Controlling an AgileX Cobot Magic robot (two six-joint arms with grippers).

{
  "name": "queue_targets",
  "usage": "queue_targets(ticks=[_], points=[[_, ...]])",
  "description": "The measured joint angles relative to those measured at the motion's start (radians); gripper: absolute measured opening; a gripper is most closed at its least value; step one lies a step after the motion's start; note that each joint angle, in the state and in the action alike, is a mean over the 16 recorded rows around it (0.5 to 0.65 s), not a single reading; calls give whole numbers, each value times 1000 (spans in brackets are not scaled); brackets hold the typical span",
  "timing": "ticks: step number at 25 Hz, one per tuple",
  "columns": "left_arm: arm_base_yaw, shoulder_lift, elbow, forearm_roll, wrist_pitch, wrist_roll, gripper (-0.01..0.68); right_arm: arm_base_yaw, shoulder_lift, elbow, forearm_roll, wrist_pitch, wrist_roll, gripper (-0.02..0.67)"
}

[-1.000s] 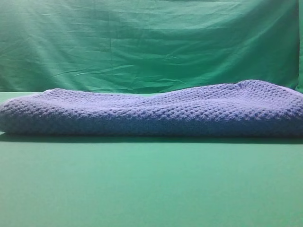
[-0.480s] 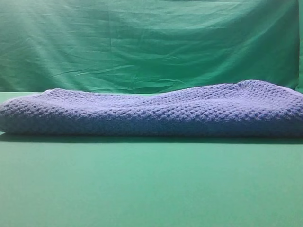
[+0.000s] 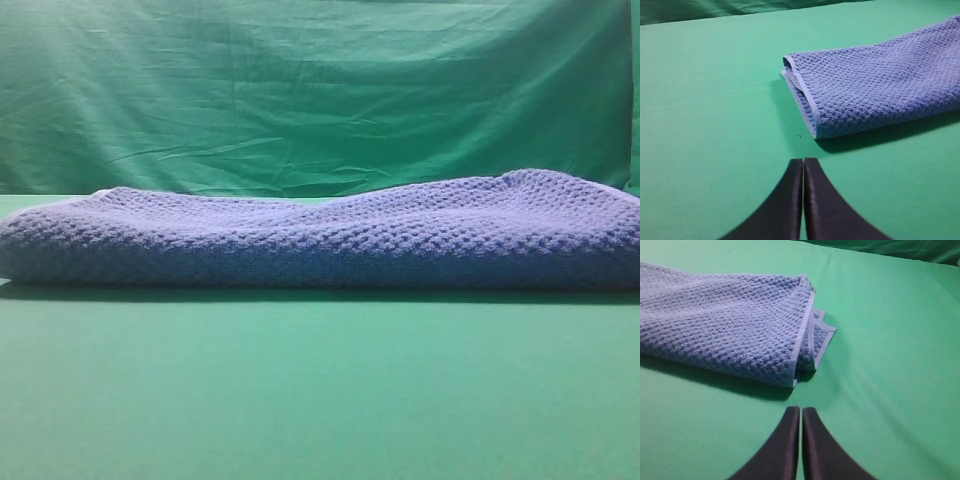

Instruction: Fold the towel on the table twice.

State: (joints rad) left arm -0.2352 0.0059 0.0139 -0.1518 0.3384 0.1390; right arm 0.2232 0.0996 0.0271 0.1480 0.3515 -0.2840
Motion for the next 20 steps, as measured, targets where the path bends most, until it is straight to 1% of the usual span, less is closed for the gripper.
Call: queue_targets(ticks=[14, 20], points=[[113, -9, 0, -1, 0, 0, 0, -115, -51, 0, 0, 10, 0, 0], [134, -16, 0, -1, 0, 0, 0, -137, -92, 0, 0, 18, 0, 0]])
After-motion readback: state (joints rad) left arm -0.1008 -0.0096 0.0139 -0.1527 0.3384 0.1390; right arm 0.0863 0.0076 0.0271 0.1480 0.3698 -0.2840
